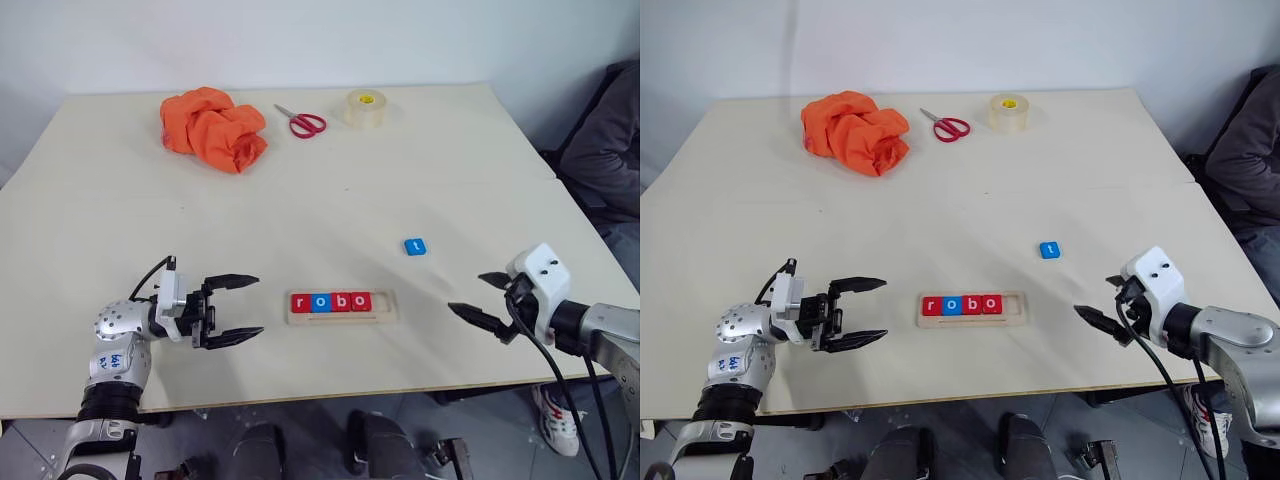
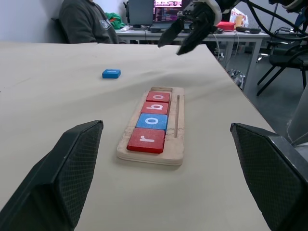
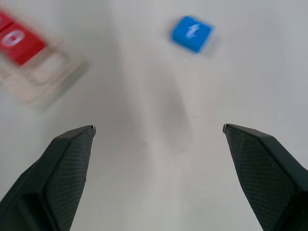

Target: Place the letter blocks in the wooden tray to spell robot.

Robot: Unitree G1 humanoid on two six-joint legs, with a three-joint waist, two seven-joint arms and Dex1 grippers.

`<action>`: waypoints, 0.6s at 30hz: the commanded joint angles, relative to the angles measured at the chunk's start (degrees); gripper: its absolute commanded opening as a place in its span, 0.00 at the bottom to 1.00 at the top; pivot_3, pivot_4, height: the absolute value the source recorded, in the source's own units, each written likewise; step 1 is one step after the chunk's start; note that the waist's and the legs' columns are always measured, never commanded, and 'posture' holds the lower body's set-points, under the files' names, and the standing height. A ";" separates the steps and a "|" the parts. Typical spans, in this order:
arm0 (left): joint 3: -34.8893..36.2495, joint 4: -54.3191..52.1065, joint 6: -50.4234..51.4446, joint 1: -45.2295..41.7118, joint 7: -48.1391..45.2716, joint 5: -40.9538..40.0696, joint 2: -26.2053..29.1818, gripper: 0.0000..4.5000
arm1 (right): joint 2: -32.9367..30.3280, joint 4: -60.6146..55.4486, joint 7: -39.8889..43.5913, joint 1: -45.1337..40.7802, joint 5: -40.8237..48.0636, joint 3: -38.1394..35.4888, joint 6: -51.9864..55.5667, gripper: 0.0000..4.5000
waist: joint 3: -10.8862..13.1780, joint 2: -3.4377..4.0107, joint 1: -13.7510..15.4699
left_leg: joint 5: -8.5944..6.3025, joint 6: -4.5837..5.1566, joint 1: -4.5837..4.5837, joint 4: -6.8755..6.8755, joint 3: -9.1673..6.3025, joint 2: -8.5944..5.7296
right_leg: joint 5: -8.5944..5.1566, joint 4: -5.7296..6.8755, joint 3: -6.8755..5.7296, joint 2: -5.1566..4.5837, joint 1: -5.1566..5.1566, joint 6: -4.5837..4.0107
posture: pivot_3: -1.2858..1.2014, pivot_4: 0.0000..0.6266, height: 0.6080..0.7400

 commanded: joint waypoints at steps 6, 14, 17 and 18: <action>0.50 -3.54 0.54 1.58 0.50 -0.40 0.45 1.00 | 7.38 6.74 -7.67 -8.59 0.14 3.18 -2.67 0.99 | 0.00 0.00 -0.01 | 0.00 0.00 -0.02 -0.01 0.01 -0.01 | 0.00 -0.02 0.00 -0.01 0.00 0.00 | 0.52 0.24 1.00; 1.07 -7.36 1.68 4.33 2.30 -0.73 0.75 1.00 | 13.98 19.15 -12.53 -17.62 -4.65 10.53 -9.88 0.99 | 0.00 0.01 -0.07 | 0.00 0.00 -0.01 -0.03 0.03 0.00 | 0.00 0.01 0.01 -0.01 -0.01 -0.01 | 0.52 0.24 1.00; 1.38 -8.58 2.02 5.32 2.89 -0.86 0.92 1.00 | 16.63 24.68 -14.85 -20.91 -6.39 11.96 -12.91 0.99 | 0.00 0.01 -0.05 | 0.00 0.00 -0.03 -0.03 0.03 0.00 | 0.00 0.00 0.01 0.00 -0.01 0.00 | 0.52 0.24 1.00; 1.53 -9.14 2.17 5.79 3.13 -0.94 0.96 1.00 | 17.74 26.34 -15.97 -22.15 -6.93 12.13 -14.00 0.99 | 0.00 0.01 -0.09 | 0.00 0.00 -0.03 -0.03 0.03 0.00 | 0.00 0.00 0.00 0.00 -0.01 0.00 | 0.52 0.24 1.00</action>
